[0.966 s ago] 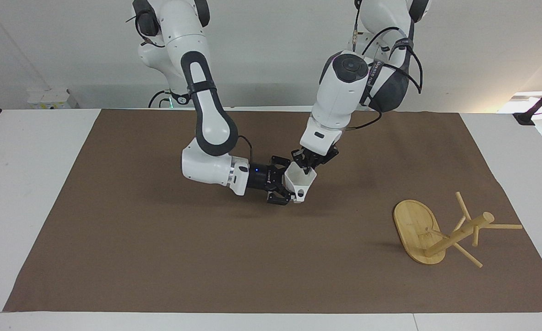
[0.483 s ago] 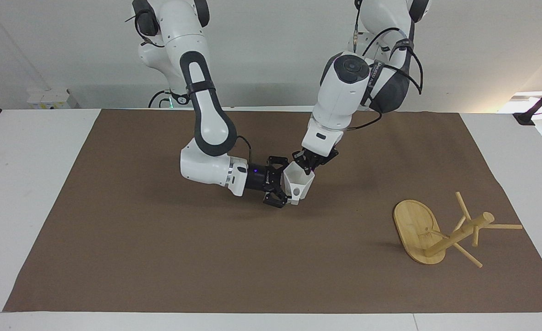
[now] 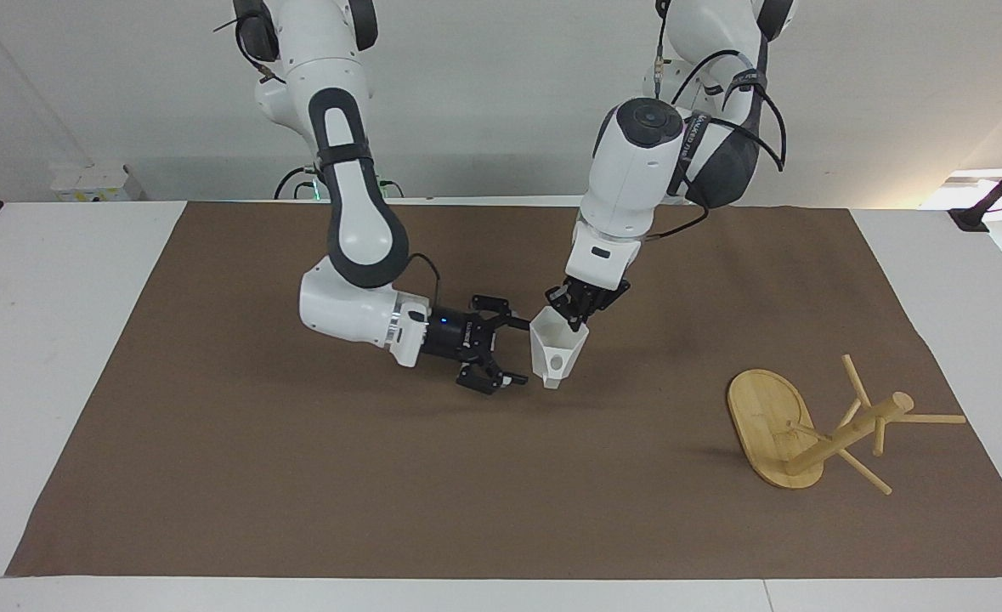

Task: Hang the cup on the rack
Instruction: 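Open the right gripper and withdraw it while the left gripper carries the mug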

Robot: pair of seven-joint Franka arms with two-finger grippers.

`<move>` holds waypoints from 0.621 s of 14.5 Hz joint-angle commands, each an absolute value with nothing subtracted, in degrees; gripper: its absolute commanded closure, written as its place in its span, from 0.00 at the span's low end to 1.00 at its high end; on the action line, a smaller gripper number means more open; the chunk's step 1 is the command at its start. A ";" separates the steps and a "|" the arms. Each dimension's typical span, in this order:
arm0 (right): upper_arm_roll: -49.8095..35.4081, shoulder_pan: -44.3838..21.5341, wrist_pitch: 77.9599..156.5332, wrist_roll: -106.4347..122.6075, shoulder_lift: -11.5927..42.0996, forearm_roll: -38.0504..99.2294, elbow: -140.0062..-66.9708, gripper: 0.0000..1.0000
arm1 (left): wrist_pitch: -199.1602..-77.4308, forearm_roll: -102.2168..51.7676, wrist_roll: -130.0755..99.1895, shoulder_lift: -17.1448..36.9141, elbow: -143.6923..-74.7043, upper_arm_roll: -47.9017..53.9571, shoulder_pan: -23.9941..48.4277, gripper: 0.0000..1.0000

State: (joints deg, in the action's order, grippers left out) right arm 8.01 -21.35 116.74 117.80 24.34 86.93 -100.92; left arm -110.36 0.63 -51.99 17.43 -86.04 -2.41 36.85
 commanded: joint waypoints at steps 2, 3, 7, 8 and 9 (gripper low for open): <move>7.65 -10.93 108.04 116.89 21.53 75.09 -102.74 0.00 | -108.54 3.25 -54.32 16.09 -86.31 -2.81 32.81 1.00; 7.73 -8.20 107.15 116.81 21.36 70.27 -102.66 0.00 | -109.15 1.86 -53.97 15.30 -87.00 -2.81 30.78 1.00; 8.00 -2.03 107.84 108.33 15.57 43.58 -101.87 0.00 | -126.17 0.27 -51.69 11.96 -97.09 -2.64 24.89 1.00; 8.00 -1.33 108.02 103.06 14.16 36.98 -101.69 0.00 | -129.86 -2.17 -51.24 11.34 -99.82 -2.46 23.05 1.00; 7.91 -1.14 109.50 98.31 13.37 31.78 -101.60 0.00 | -133.38 -6.20 -48.54 10.47 -102.71 -2.46 21.81 1.00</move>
